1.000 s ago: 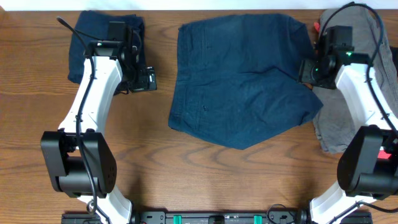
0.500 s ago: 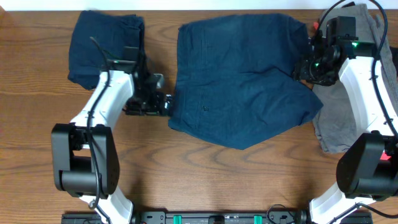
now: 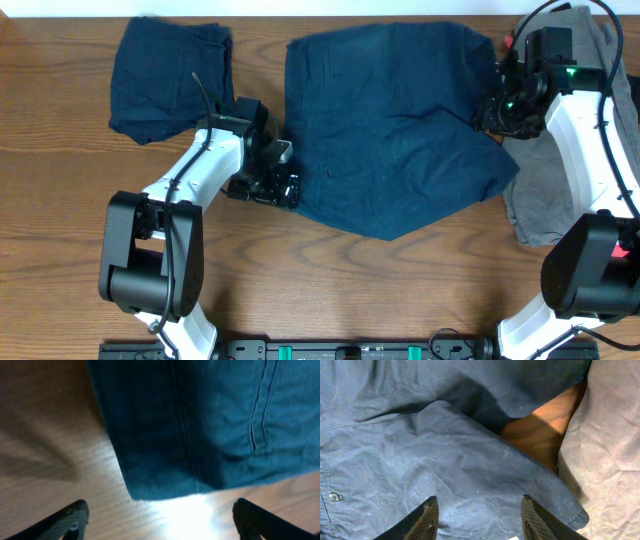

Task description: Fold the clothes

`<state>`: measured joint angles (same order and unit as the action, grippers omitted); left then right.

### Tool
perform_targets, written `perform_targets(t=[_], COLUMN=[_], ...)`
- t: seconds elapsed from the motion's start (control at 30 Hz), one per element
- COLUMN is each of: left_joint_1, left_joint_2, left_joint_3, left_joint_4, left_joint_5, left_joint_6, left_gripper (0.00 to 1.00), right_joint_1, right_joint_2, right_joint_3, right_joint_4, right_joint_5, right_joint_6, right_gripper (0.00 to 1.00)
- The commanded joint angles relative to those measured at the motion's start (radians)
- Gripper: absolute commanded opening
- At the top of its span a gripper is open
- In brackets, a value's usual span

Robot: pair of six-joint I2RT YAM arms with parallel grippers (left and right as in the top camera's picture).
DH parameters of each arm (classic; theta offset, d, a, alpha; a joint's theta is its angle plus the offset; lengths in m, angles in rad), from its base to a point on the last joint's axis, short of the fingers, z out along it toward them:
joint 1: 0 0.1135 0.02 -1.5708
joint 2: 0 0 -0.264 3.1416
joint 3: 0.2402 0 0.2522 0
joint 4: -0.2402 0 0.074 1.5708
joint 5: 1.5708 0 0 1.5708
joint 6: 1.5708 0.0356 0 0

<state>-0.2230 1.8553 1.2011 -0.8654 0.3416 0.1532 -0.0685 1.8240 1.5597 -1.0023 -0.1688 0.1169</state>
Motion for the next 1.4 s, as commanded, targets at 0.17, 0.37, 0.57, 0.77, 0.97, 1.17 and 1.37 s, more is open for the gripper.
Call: perform_targets(t=[0.17, 0.37, 0.57, 0.77, 0.97, 1.17, 1.37], left_joint_1=[0.001, 0.001, 0.001, 0.001, 0.014, 0.087, 0.143], left_joint_2=[0.015, 0.015, 0.015, 0.015, 0.013, -0.023, -0.1], left_joint_3=[-0.023, -0.04, -0.06, -0.06, -0.044, 0.035, 0.066], left_joint_4=[0.082, 0.097, 0.101, 0.124, 0.138, 0.138, 0.146], left_joint_5=[0.013, 0.027, 0.067, 0.067, 0.066, 0.066, 0.064], left_joint_6=[-0.142, -0.178, -0.185, -0.242, -0.258, -0.323, -0.347], left_gripper=[0.74, 0.72, 0.59, 0.14, 0.06, 0.06, 0.06], right_joint_1=[0.02, 0.023, 0.024, 0.024, 0.038, 0.074, 0.142], right_joint_2=[-0.018, -0.018, -0.018, -0.018, -0.018, -0.018, -0.018], right_joint_3=[0.016, 0.016, 0.016, 0.016, 0.016, 0.015, 0.003], right_joint_4=[0.0, 0.001, -0.009, -0.029, -0.075, -0.156, -0.216], right_joint_5=[-0.012, -0.012, -0.012, -0.012, -0.017, -0.072, -0.048], right_joint_6=[-0.01, -0.01, -0.01, -0.01, -0.01, -0.009, 0.005], right_gripper=[0.49, 0.49, 0.49, 0.46, 0.45, 0.41, 0.41])
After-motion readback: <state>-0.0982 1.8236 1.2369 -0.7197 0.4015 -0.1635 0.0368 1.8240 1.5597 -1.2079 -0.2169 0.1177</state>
